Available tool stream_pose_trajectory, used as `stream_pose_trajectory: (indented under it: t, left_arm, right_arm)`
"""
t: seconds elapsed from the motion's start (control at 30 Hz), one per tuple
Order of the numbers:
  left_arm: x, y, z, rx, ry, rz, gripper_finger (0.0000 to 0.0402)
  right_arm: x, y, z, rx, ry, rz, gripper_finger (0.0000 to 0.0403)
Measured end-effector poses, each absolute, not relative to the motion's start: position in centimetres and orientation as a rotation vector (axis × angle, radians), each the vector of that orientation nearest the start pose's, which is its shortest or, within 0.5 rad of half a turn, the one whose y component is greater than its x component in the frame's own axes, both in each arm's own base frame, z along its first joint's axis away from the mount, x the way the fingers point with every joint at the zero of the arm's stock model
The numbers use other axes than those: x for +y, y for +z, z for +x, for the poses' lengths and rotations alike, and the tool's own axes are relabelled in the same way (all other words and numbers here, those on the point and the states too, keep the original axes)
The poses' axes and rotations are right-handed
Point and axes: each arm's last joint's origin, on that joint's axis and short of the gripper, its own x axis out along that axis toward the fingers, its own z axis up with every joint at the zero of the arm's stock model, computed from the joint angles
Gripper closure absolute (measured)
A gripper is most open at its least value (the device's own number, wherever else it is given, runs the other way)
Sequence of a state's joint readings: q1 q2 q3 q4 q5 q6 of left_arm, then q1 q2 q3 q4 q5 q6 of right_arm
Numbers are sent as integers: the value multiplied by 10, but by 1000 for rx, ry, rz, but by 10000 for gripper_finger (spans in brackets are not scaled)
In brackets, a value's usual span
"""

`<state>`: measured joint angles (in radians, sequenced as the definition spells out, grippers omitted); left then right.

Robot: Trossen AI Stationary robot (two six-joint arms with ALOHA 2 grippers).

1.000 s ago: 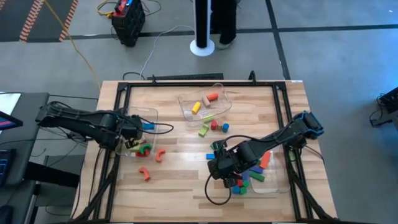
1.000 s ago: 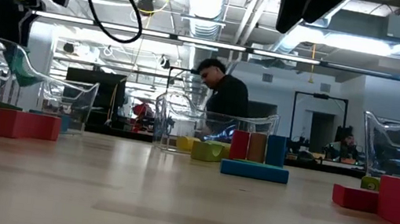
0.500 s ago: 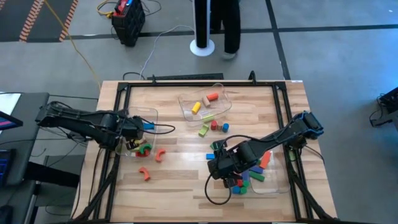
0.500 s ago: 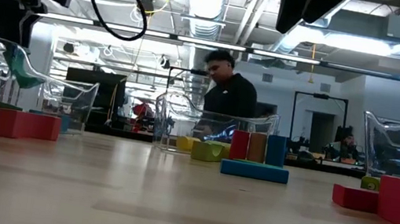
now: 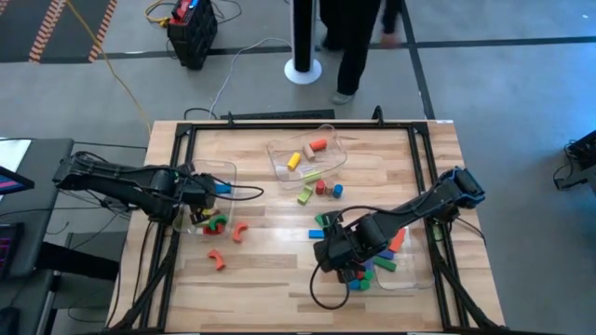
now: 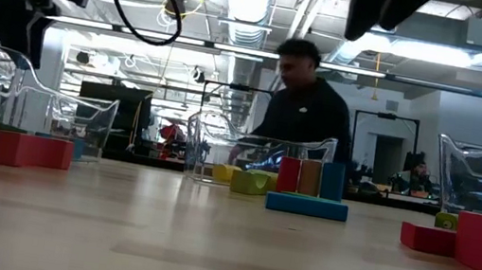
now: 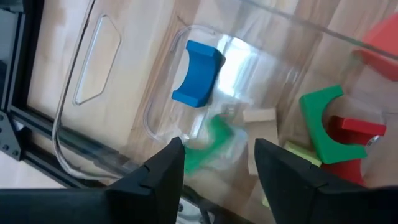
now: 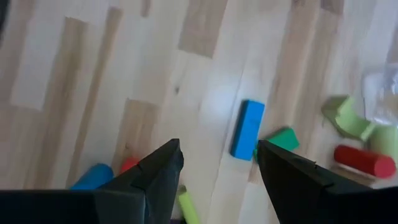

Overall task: Sort blocks by size
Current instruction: Put the green arch block into the left transparent bin, then put the blue cylindrical block into the top transparent bin

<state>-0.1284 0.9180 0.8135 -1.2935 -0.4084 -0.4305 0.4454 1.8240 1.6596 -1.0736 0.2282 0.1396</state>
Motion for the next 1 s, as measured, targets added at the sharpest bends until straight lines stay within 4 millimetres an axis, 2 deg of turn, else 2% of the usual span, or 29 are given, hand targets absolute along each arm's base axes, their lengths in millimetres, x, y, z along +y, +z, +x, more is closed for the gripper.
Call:
stream_pose_trajectory:
  t: [0.27, 0.63, 0.83, 1.0]
  left_arm:
    - [-4, 268, 132, 1178, 511, 41, 210]
    - [-8, 289, 155, 946, 373, 101, 209]
    - [-13, 296, 176, 812, 223, 137, 209]
    - [-17, 289, 200, 793, 159, 224, 209]
  right_arm:
    - [156, 286, 328, 1225, 49, -286, 159]
    - [171, 285, 314, 1268, 18, -260, 159]
    - [177, 284, 303, 1296, -54, -271, 159]
    - [186, 284, 297, 1293, -73, -254, 159]
